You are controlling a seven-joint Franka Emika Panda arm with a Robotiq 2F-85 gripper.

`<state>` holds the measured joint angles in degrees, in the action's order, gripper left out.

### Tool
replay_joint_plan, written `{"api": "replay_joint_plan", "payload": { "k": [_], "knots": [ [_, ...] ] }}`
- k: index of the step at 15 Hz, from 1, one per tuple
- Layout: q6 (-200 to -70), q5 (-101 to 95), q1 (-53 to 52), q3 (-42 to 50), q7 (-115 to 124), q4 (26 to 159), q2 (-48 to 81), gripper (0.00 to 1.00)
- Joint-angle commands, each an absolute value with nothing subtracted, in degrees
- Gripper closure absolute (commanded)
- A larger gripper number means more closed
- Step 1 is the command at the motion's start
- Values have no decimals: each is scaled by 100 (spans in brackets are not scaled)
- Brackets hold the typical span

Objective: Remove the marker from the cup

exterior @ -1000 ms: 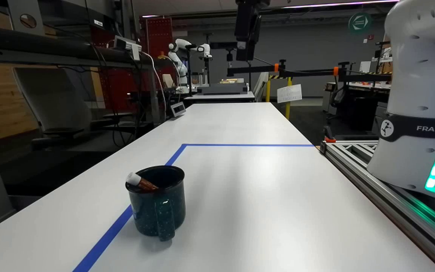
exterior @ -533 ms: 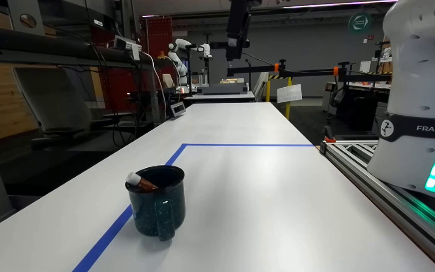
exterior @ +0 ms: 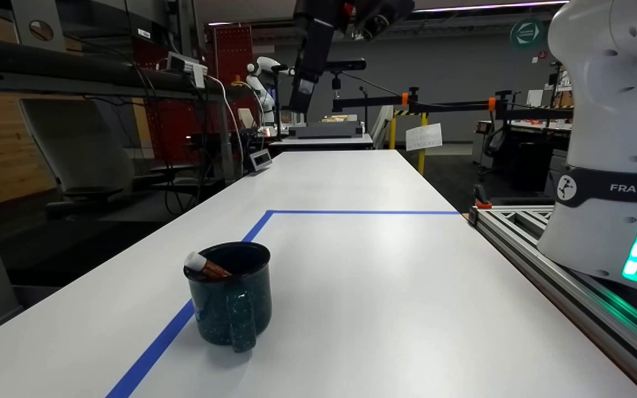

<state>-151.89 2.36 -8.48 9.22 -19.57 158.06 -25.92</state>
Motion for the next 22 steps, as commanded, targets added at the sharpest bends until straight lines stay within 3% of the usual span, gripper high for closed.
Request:
{"api": "replay_joint_plan", "payload": {
  "k": [1, 6, 7, 8, 22],
  "knots": [
    [-15575, 1270, -1864, 1605, -3470, 15526, -1865, 0],
    [-15293, 2682, -3286, 2422, -5523, 15004, -1091, 0],
    [-15280, 3067, -2926, 1929, -5810, 14892, -853, 0],
    [-15421, 3074, -3378, 2330, -5788, 14789, -639, 0],
    [-15739, 4436, -3185, 1954, -5832, 13571, 1406, 0]
  ]
}}
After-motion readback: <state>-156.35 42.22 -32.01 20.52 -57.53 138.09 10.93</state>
